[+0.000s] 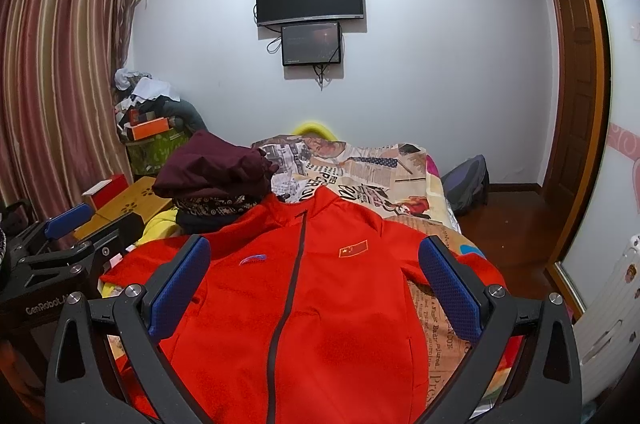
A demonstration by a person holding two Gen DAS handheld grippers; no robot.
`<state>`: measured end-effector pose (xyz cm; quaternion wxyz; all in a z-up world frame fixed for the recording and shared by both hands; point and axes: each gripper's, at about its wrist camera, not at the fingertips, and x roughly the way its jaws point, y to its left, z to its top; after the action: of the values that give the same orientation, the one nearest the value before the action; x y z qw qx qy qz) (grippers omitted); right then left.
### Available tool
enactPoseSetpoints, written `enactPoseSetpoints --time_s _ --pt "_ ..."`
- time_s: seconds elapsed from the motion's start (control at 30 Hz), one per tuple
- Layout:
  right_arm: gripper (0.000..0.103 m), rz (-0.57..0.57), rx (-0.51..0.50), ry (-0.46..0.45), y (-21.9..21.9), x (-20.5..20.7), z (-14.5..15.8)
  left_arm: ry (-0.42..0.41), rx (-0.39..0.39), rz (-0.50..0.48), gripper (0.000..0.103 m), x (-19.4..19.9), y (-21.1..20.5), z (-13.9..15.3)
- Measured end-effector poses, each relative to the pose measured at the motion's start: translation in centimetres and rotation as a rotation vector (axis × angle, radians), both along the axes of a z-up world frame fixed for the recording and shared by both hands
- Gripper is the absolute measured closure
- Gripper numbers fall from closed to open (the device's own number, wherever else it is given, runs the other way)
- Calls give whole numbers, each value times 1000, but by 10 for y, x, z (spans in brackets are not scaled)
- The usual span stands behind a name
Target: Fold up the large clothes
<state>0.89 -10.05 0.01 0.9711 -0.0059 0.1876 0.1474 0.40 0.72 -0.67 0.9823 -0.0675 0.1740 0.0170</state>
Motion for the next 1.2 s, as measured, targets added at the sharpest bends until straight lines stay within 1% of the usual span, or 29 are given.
enactPoseSetpoints --time_s 0.77,1.2 --pt "0 -5 4 14 -5 5 -6 11 -6 0 0 6 2 -5" --pt "0 -8 3 18 -7 7 -4 13 -9 -1 0 6 3 -8"
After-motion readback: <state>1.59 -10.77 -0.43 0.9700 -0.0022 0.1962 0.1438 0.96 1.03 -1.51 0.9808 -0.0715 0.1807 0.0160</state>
